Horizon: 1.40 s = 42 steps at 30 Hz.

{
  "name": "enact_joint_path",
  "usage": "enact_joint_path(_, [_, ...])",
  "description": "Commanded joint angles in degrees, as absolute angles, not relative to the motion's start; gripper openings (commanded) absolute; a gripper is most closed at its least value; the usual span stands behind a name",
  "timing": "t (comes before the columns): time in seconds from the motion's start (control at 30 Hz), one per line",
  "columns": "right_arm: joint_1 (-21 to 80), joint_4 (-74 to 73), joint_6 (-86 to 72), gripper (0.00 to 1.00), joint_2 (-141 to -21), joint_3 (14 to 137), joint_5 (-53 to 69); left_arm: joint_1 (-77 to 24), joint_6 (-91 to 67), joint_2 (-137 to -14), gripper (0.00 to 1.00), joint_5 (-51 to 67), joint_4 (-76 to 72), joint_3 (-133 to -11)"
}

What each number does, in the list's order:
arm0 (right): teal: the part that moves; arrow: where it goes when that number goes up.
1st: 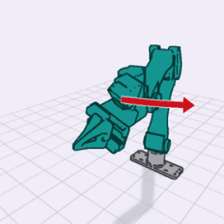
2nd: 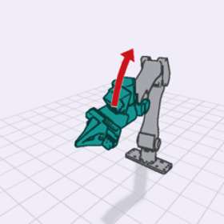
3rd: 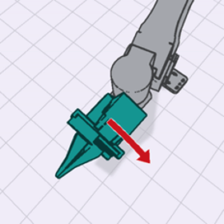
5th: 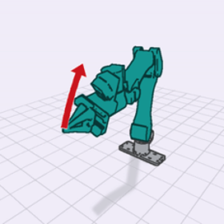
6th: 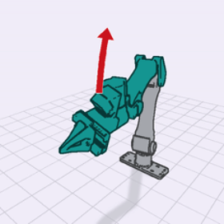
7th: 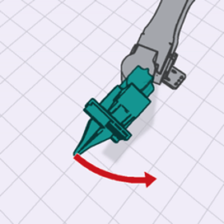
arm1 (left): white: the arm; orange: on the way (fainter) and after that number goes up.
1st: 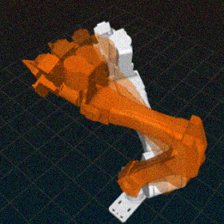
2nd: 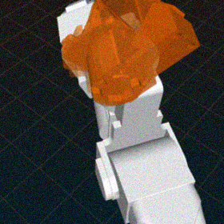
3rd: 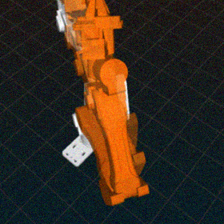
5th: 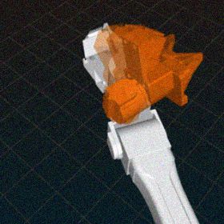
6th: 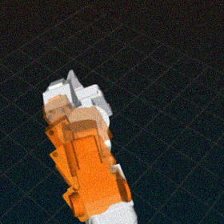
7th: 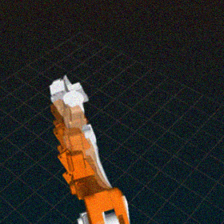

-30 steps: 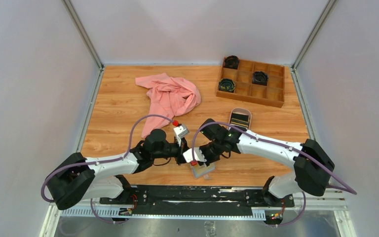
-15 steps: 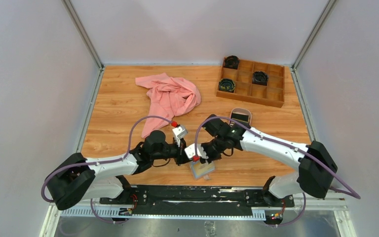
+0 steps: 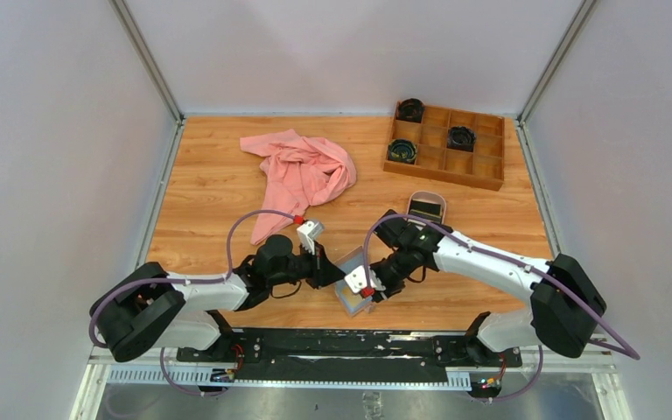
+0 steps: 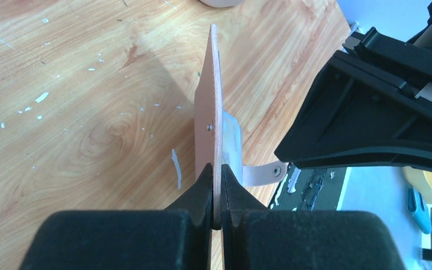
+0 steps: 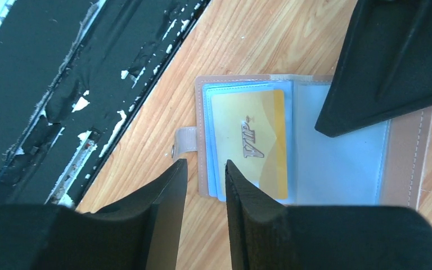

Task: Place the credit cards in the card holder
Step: Insert the credit card into the card holder.

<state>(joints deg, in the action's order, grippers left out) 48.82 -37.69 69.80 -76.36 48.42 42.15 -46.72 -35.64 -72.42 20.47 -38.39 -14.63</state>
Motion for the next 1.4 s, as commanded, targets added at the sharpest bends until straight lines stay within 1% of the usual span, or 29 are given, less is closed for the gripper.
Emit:
enact_joint_path(0.0, [48.34, -32.14, 70.60, 0.36, -76.70, 46.94, 39.71, -46.23, -39.54, -73.42, 0.00, 18.39, -41.92, -13.81])
enact_joint_path(0.23, [48.71, -25.51, 67.32, 0.37, -77.50, 45.01, 36.08, -46.23, -40.20, -72.45, 0.00, 17.83, -41.92, -12.92])
enact_joint_path(0.5, [51.55, -25.32, 69.28, 0.44, -78.49, 43.83, 34.66, -46.23, -43.82, -70.22, 0.00, 15.95, -41.92, -12.28])
enact_joint_path(0.7, [51.94, -25.37, 65.14, 0.47, -76.77, 45.06, 35.66, -46.23, -47.89, -68.54, 0.00, 13.05, -41.92, -10.63])
enact_joint_path(0.8, [51.10, -27.05, 60.66, 0.49, -77.19, 47.80, 32.88, -46.23, -45.51, -67.00, 0.00, 13.87, -42.12, -10.22])
enact_joint_path(1.0, [40.90, -31.50, 51.41, 0.50, -76.54, 52.93, 43.41, -46.23, -37.45, -58.07, 0.00, 11.62, -47.34, -5.81])
enact_joint_path(1.17, [35.93, -32.89, 41.15, 0.52, -78.52, 56.98, 51.15, -46.23, -31.67, -48.84, 0.00, 8.69, -47.19, -4.49])
enact_joint_path(1.37, [31.50, -35.50, 29.77, 0.56, -83.36, 61.40, 62.83, -46.23, -30.83, -45.09, 0.00, 6.40, -44.90, -5.50])
